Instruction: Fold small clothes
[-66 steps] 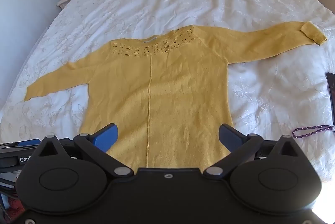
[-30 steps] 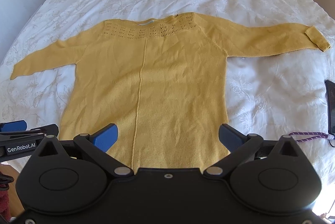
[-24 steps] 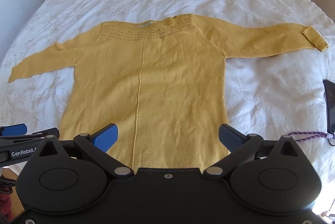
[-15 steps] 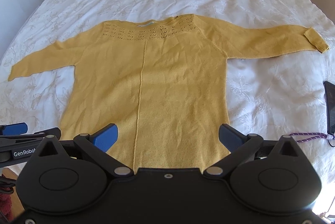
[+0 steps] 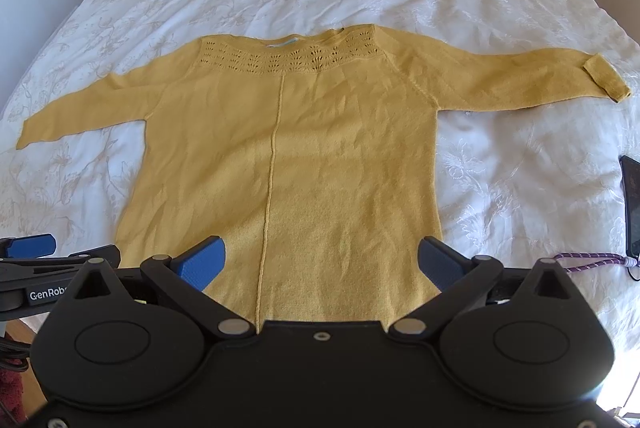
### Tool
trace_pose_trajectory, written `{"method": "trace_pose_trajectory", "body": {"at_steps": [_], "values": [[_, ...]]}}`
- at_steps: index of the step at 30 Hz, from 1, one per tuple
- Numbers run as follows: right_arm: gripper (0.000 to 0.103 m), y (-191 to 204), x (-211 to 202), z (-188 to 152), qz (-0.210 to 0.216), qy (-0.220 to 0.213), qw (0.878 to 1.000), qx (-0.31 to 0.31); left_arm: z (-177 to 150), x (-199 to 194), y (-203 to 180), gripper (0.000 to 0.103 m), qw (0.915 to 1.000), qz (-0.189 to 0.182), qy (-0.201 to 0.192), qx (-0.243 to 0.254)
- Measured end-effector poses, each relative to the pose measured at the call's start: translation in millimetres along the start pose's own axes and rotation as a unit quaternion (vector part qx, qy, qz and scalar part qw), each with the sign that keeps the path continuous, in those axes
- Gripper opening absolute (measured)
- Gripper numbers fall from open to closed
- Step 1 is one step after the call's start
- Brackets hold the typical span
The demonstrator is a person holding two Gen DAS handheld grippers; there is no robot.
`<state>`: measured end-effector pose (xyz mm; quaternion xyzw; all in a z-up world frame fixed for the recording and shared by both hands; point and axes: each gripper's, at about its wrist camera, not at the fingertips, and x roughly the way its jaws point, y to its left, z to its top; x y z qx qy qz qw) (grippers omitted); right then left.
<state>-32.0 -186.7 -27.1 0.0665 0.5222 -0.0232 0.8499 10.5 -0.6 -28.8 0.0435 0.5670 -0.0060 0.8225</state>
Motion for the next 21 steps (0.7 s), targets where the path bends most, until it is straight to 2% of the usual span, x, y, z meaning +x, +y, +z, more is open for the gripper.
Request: {"method": "trace_pose_trajectory", "body": {"at_steps": [21], "values": [[0.102, -2.9, -2.8, -6.6, 0.001, 0.001, 1.0, 0.008, -1.4, -0.8, 4.8, 0.08, 1.0, -0.001, -0.002, -0.002]]}}
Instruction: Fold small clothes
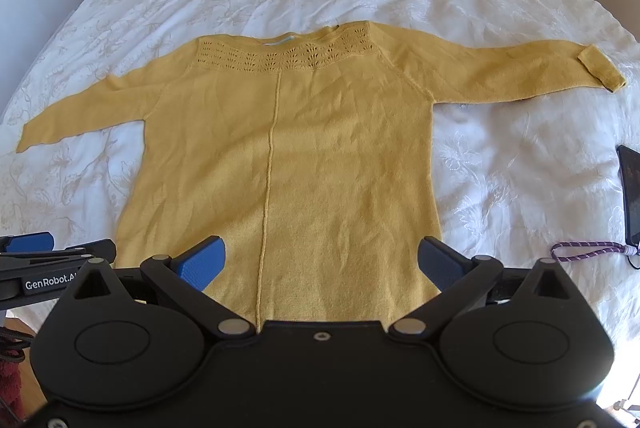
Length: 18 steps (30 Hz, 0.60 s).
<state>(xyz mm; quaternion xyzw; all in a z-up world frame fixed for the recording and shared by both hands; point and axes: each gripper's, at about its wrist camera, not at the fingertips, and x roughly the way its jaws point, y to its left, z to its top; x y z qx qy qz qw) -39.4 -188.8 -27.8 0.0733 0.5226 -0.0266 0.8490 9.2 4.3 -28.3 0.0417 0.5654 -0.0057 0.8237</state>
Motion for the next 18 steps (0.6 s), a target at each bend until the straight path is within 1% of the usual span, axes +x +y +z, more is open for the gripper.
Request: {"method": "trace_pose_trajectory", "body": {"at_steps": [14, 18], "values": [[0.102, 3.1, 5.0, -2.9, 0.007, 0.008, 1.0, 0.006, 2.6, 2.5, 3.4, 0.08, 1.0, -0.001, 0.004, -0.001], [0.102, 1.2, 9.1, -2.9, 0.019, 0.013, 1.0, 0.015, 2.6, 6.3, 3.3, 0.08, 1.0, -0.002, 0.007, 0.003]]}}
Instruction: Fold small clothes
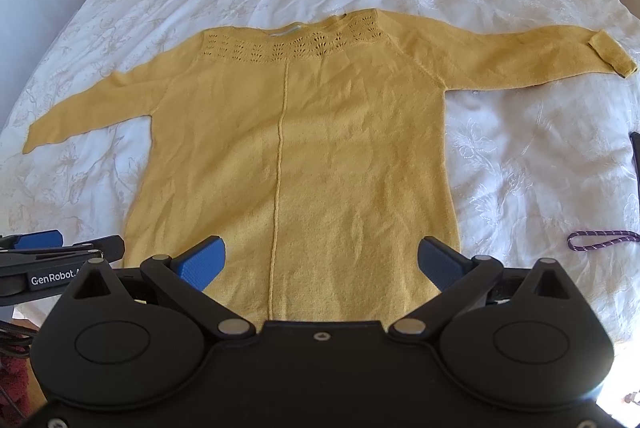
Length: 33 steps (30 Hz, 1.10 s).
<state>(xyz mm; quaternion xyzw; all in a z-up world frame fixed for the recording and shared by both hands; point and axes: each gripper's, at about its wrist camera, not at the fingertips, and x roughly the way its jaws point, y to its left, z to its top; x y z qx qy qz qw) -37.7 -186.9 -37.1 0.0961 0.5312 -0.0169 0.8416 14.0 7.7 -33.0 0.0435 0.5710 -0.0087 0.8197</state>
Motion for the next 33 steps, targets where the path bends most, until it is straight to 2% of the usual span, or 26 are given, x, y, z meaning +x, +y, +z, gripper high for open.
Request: {"method": "trace_pose_trajectory", "body": {"at_steps": [5, 9, 11, 13, 18, 23, 27, 30, 32, 33], "values": [[0.102, -2, 6, -3, 0.02, -0.003, 1.0, 0.005, 0, 7, -2, 0.079, 1.0, -0.001, 0.002, 0.003], [0.101, -6, 13, -6, 0.045, 0.007, 0.999, -0.018, 1, 10, -5, 0.07, 0.9999, -0.014, -0.005, 0.002], [0.096, -10, 19, -7, 0.036, 0.02, 0.999, -0.027, 4, 11, -7, 0.065, 0.9997, -0.021, -0.008, 0.001], [0.086, -17, 25, -7, 0.025, 0.028, 0.999, -0.037, 7, 13, -9, 0.061, 0.9997, -0.021, -0.013, -0.005], [0.08, -46, 39, 5, 0.012, 0.055, 0.997, -0.046, 24, 13, -15, 0.061, 0.9989, -0.02, -0.032, -0.029], [0.077, -92, 43, 40, -0.013, 0.046, 0.997, -0.064, 44, 7, -26, 0.061, 0.9964, -0.02, -0.065, -0.05], [0.069, -146, 45, 81, -0.035, 0.031, 0.998, -0.043, 58, 8, -34, 0.061, 0.9927, -0.043, -0.078, -0.082], [0.068, -190, 44, 117, -0.073, -0.004, 0.997, -0.025, 63, 10, -41, 0.061, 0.9886, -0.063, -0.087, -0.105], [0.072, -216, 42, 138, -0.104, -0.031, 0.994, -0.015, 66, 12, -47, 0.061, 0.9888, -0.058, -0.088, -0.106], [0.08, -230, 43, 149, -0.124, -0.044, 0.991, -0.011, 66, 13, -50, 0.061, 0.9892, -0.051, -0.088, -0.105]]}}
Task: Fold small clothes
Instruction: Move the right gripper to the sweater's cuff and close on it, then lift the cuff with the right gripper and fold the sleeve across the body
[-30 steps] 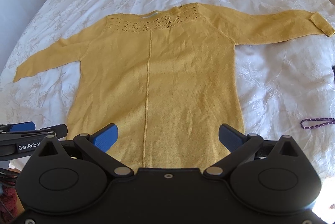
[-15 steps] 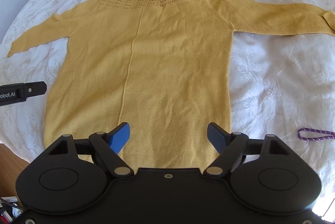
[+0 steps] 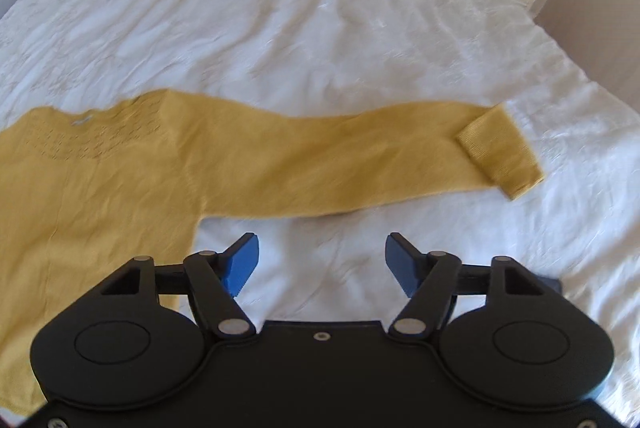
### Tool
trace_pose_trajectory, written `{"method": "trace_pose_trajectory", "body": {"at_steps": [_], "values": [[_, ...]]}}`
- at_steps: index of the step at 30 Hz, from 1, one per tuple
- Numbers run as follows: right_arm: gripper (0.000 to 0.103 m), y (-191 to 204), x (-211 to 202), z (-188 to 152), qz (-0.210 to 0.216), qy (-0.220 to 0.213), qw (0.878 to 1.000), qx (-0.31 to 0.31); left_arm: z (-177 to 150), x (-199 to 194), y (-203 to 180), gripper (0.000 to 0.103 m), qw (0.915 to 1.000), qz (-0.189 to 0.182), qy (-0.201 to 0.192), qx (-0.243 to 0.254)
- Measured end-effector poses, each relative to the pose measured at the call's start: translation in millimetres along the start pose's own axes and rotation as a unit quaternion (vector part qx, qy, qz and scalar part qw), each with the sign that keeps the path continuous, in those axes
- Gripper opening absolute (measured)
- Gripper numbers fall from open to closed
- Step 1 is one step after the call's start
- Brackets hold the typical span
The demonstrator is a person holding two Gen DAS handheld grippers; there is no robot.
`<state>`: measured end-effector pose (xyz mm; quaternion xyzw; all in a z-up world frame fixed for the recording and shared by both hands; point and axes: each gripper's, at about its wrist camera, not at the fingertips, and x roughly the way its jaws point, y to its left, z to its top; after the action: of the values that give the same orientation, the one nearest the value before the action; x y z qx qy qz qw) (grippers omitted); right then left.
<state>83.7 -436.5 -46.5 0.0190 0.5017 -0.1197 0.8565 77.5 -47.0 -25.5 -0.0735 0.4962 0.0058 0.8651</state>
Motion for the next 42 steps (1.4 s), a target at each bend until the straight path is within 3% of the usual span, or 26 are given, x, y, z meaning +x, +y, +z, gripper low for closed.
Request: {"method": "trace_pose_trajectory", "body": {"at_steps": [1, 3, 6, 8, 10, 13, 18, 21, 23, 24, 27, 35, 42], "values": [[0.092, -11, 4, 9, -0.02, -0.011, 1.0, 0.001, 0, 1, -3, 0.061, 1.0, 0.004, -0.002, 0.001], [0.101, -27, 13, 24, -0.064, -0.023, 0.998, -0.01, -1, 2, -7, 0.061, 1.0, 0.008, -0.003, 0.0], [0.099, -45, 29, 36, -0.091, -0.042, 0.994, -0.038, -1, 5, -13, 0.061, 0.9999, 0.007, 0.002, -0.008], [0.095, -55, 41, 39, -0.099, -0.042, 0.993, -0.049, -1, 6, -16, 0.061, 0.9998, 0.003, 0.009, -0.015], [0.08, -61, 56, 39, -0.099, -0.036, 0.992, -0.063, -2, 9, -19, 0.061, 0.9995, 0.004, 0.019, -0.024], [0.066, -71, 77, 38, -0.091, -0.011, 0.993, -0.078, -3, 10, -25, 0.061, 0.9991, 0.007, 0.027, -0.033], [0.051, -89, 94, 29, -0.092, -0.001, 0.991, -0.097, -4, 15, -35, 0.061, 0.9981, 0.004, 0.043, -0.044], [0.044, -113, 95, 28, -0.054, -0.013, 0.996, -0.074, -4, 16, -43, 0.061, 0.998, 0.002, 0.046, -0.042], [0.031, -131, 94, 30, -0.028, -0.014, 0.998, -0.048, -4, 16, -50, 0.061, 0.9985, 0.005, 0.042, -0.035], [0.02, -139, 94, 30, -0.021, -0.015, 0.999, -0.034, -4, 15, -54, 0.061, 0.9988, 0.006, 0.038, -0.031], [0.013, -165, 93, 30, 0.018, -0.019, 0.999, 0.026, -3, 14, -62, 0.061, 0.9993, 0.008, 0.032, -0.019], [0.011, -192, 83, 31, 0.094, -0.032, 0.985, 0.14, -1, 8, -65, 0.061, 0.9998, 0.012, 0.018, -0.004], [0.011, -158, 51, 54, 0.165, -0.053, 0.972, 0.158, 4, 7, -49, 0.061, 0.9998, 0.013, 0.004, 0.013]]}}
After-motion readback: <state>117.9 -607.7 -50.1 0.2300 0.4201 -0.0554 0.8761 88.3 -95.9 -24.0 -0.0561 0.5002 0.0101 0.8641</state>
